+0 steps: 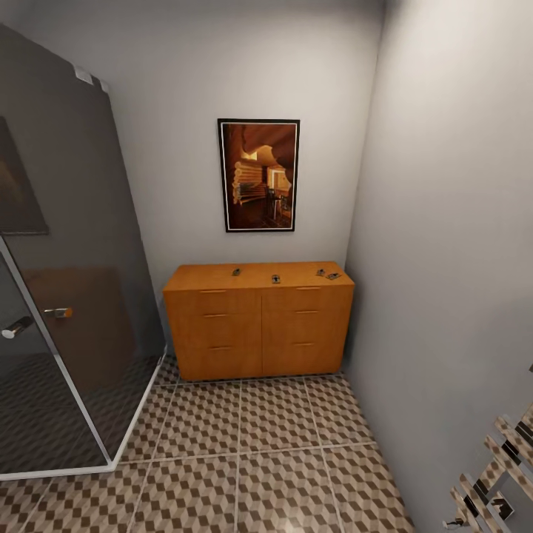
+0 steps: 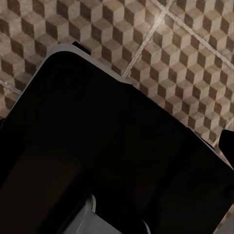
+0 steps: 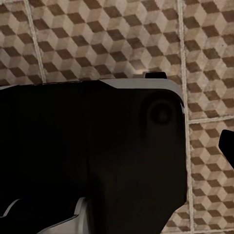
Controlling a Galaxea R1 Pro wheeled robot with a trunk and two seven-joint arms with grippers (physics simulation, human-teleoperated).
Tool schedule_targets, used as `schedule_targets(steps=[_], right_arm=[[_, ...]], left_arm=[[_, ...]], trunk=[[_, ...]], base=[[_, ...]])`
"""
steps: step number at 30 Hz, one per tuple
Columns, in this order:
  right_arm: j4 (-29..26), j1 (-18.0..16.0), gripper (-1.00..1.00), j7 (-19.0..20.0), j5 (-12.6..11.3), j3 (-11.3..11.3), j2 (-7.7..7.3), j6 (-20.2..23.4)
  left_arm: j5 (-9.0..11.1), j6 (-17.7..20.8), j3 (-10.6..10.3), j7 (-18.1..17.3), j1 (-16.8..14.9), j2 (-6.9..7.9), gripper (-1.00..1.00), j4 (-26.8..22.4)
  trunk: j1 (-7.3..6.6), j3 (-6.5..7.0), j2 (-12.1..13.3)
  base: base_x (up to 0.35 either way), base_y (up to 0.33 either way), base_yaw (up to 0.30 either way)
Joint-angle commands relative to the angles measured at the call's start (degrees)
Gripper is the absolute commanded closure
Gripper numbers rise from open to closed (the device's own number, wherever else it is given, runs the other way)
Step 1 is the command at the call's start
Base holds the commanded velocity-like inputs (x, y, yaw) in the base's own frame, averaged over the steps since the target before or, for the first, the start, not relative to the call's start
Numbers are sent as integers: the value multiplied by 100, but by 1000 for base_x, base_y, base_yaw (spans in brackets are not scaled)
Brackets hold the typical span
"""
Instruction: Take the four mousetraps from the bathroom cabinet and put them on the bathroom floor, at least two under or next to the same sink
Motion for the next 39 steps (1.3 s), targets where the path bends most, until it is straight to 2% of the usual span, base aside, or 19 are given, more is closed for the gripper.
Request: schedule_targets(steps=[1, 18, 30, 39], right_arm=[[2, -3, -100, -13, -17, -18, 4, -16], [2, -7, -100, -79, -13, -23, 10, -10], [-47, -11, -100, -135, -30, -34, 3, 1], [-70, -11, -100, -196, -200, -45, -3, 6]], left_arm=[[39, -9, 0, -25, 1, -1, -100, -3], [-97, -54, -47, -50, 1, -12, -100, 18], [-629, -423, -303, -70, 1, -48, -100, 43], [-767, -546, -360, -71, 1, -131, -100, 53]], trunk=[[2, -9, -9], [2, -9, -9], [2, -9, -9], [2, -9, -9]], base=[[0, 0, 0], [0, 0, 0], [0, 0, 0], [0, 0, 0]])
